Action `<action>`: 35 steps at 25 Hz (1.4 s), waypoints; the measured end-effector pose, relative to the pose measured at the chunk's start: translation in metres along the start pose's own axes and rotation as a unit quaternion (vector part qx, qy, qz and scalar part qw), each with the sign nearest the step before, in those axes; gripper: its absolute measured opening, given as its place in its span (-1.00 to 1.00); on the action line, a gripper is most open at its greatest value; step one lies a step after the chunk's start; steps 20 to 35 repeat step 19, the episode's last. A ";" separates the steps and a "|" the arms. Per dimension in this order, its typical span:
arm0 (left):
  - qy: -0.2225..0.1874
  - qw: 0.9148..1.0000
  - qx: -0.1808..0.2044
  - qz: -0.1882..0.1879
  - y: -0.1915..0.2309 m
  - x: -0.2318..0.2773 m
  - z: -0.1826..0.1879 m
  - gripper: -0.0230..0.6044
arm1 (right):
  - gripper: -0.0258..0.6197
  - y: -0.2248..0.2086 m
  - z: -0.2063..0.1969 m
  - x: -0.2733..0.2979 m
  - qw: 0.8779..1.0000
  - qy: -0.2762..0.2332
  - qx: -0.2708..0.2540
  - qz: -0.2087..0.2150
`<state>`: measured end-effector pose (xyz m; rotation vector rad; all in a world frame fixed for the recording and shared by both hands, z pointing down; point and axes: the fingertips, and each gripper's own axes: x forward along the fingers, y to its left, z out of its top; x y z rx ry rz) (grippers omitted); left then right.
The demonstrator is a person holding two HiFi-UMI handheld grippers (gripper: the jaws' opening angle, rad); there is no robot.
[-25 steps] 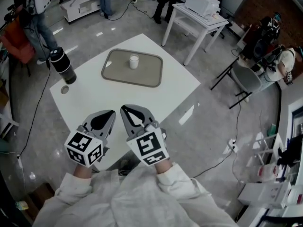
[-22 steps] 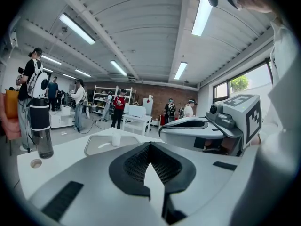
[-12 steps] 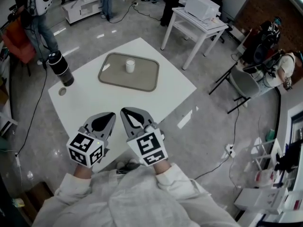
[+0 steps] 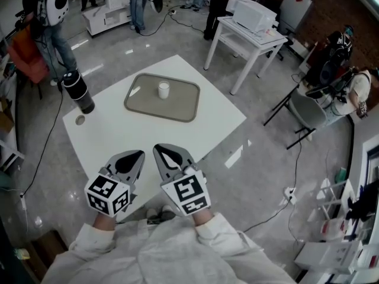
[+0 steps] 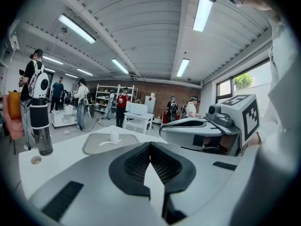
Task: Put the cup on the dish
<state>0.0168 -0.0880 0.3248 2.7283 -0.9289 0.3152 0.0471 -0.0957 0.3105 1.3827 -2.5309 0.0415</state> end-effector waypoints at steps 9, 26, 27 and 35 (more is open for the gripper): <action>-0.005 1.000 0.008 -0.004 -0.002 0.002 0.006 -0.90 | -0.88 0.001 -0.004 0.002 1.000 0.004 -0.001 0.007; 0.003 1.000 0.009 -0.014 -0.003 0.002 0.003 -0.90 | -0.88 -0.005 -0.011 -0.003 1.000 0.013 0.006 -0.007; 0.003 1.000 0.009 -0.014 -0.003 0.002 0.003 -0.90 | -0.88 -0.005 -0.011 -0.003 1.000 0.013 0.006 -0.007; 0.003 1.000 0.009 -0.014 -0.003 0.002 0.003 -0.90 | -0.88 -0.005 -0.011 -0.003 1.000 0.013 0.006 -0.007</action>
